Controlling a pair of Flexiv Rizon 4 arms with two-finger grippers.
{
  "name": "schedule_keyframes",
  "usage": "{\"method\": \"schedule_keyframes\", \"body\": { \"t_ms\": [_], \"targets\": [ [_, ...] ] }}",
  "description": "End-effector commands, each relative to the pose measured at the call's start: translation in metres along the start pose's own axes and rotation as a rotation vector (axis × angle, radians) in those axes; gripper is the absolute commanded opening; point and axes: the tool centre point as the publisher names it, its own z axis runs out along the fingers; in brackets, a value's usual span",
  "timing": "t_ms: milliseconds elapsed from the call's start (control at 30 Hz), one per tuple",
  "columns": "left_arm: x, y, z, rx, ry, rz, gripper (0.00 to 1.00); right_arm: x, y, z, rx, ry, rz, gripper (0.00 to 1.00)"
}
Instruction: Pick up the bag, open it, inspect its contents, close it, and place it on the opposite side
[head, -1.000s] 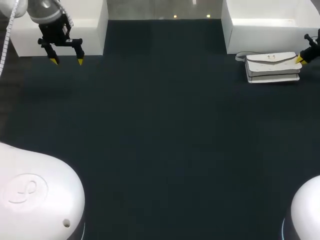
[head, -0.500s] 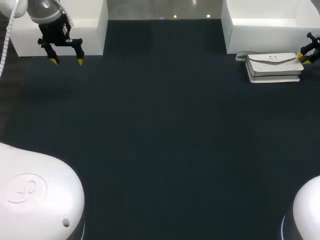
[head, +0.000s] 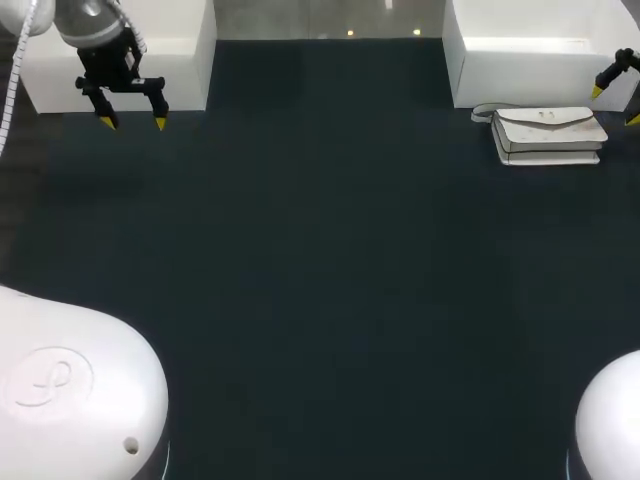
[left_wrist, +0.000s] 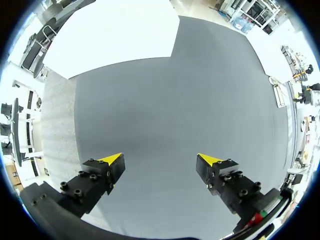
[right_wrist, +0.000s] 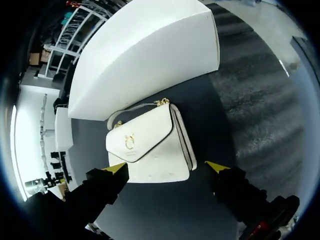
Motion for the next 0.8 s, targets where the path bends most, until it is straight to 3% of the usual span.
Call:
{"method": "schedule_keyframes", "body": {
  "t_ms": [33, 233, 500, 800],
  "targets": [
    [0.000, 0.001, 0.000, 0.001, -0.002, 0.000, 1.00, 0.030, -0.030, -0.017, -0.087, -0.118, -0.023, 1.00],
    [0.000, 0.001, 0.000, 0.001, -0.002, 0.000, 1.00, 0.058, -0.053, -0.022, -0.113, -0.171, -0.077, 1.00],
    [0.000, 0.001, 0.000, 0.001, -0.002, 0.000, 1.00, 0.095, -0.082, -0.008, -0.117, -0.221, -0.124, 1.00],
    [0.000, 0.001, 0.000, 0.001, -0.002, 0.000, 1.00, 0.115, -0.096, -0.008, -0.118, -0.241, -0.141, 1.00]
  ]
}}
